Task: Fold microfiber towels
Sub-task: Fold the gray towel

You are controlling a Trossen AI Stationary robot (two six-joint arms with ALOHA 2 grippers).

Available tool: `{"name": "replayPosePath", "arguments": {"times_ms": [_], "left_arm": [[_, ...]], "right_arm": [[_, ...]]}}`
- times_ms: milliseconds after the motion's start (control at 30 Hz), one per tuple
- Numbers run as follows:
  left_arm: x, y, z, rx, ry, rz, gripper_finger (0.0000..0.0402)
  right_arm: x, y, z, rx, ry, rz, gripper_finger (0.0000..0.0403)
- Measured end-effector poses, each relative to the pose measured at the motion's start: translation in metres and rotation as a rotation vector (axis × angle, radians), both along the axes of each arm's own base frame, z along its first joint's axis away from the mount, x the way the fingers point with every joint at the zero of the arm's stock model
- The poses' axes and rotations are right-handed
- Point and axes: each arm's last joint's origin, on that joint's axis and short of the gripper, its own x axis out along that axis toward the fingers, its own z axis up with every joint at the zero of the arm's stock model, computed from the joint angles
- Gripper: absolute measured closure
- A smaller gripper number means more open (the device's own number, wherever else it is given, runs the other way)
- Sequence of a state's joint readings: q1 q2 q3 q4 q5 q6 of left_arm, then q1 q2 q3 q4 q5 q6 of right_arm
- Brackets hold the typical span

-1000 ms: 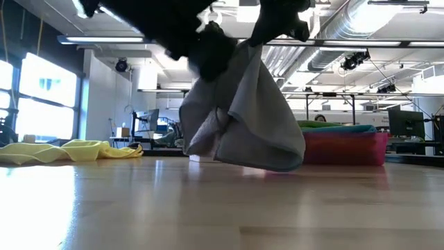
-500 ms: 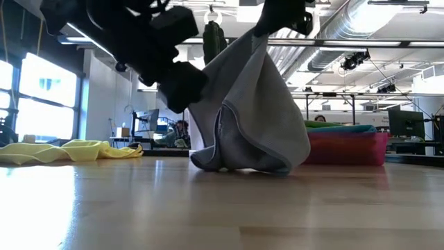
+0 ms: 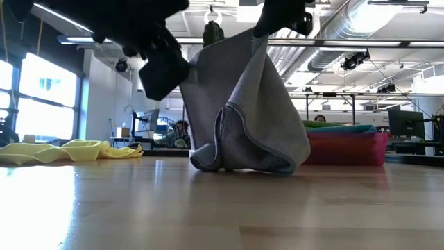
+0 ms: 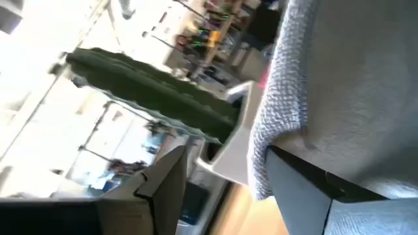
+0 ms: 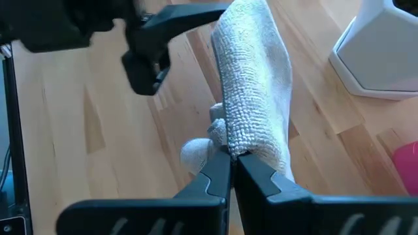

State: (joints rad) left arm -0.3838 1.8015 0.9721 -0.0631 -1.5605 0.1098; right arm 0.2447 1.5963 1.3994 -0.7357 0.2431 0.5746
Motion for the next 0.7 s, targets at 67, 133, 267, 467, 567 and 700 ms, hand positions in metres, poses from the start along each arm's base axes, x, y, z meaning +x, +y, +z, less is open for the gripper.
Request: {"name": "replayPosePath", "arguments": {"times_ms": [67, 133, 267, 467, 567, 700], "left_arm": [[-0.001, -0.004, 0.0, 0.014, 0.023, -0.01, 0.0202], [-0.002, -0.008, 0.001, 0.007, 0.013, -0.023, 0.0202], [-0.003, -0.019, 0.0, -0.096, -0.072, -0.1, 0.0202], [0.004, -0.037, 0.006, -0.299, -0.192, -0.267, 0.0202], [0.01, -0.037, 0.01, -0.375, -0.243, -0.321, 0.0202], [0.018, -0.027, 0.017, -0.362, -0.297, -0.306, 0.0202]], "right_arm": [[0.0, 0.0, 0.0, -0.005, 0.001, 0.006, 0.0399], [0.0, 0.0, 0.0, -0.009, 0.002, 0.011, 0.0399], [0.0, -0.001, 0.0, -0.021, 0.003, 0.02, 0.0399], [0.002, -0.009, 0.0, -0.075, -0.008, -0.037, 0.0399], [0.002, -0.012, 0.001, -0.09, -0.012, -0.057, 0.0399], [0.005, -0.016, 0.003, -0.117, -0.05, -0.096, 0.0399]]}}
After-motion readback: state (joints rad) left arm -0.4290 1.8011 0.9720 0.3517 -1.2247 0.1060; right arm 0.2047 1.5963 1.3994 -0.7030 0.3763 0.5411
